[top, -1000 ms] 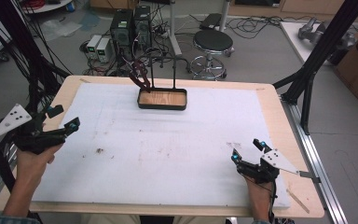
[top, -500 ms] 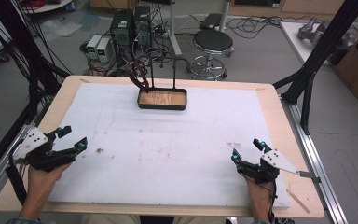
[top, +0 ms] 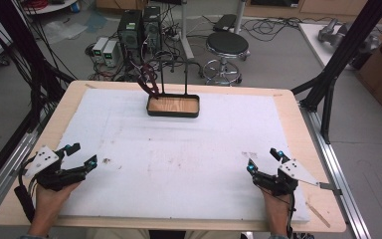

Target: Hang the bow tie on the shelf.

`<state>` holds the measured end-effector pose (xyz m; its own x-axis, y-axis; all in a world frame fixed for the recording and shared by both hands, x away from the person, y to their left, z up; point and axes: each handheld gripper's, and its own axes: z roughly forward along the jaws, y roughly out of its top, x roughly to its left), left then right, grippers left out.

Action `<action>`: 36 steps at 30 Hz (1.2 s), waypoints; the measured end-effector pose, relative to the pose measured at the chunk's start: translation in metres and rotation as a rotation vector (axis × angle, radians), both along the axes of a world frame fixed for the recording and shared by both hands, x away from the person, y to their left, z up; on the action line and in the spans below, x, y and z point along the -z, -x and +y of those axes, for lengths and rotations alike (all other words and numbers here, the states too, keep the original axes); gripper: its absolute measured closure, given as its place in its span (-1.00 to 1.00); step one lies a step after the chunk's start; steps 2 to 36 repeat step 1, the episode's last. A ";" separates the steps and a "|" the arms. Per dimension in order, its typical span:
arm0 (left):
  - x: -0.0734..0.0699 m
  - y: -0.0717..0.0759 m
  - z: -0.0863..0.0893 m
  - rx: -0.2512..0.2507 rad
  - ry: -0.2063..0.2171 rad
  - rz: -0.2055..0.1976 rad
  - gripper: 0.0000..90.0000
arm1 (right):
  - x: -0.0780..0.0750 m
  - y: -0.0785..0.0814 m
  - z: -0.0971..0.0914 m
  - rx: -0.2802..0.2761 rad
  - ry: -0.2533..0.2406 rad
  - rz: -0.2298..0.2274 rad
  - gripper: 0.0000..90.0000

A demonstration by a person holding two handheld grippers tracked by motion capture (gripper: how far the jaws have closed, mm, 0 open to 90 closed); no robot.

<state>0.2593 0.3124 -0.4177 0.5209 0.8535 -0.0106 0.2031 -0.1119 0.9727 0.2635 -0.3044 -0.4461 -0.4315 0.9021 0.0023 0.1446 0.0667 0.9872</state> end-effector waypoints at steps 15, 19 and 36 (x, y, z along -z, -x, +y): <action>0.001 0.000 0.000 -0.004 -0.004 0.005 -0.49 | 0.000 0.000 0.000 0.000 0.000 0.000 -0.77; 0.001 0.000 0.000 -0.004 -0.004 0.005 -0.49 | 0.000 0.000 0.000 0.000 0.000 0.000 -0.77; 0.001 0.000 0.000 -0.004 -0.004 0.005 -0.49 | 0.000 0.000 0.000 0.000 0.000 0.000 -0.77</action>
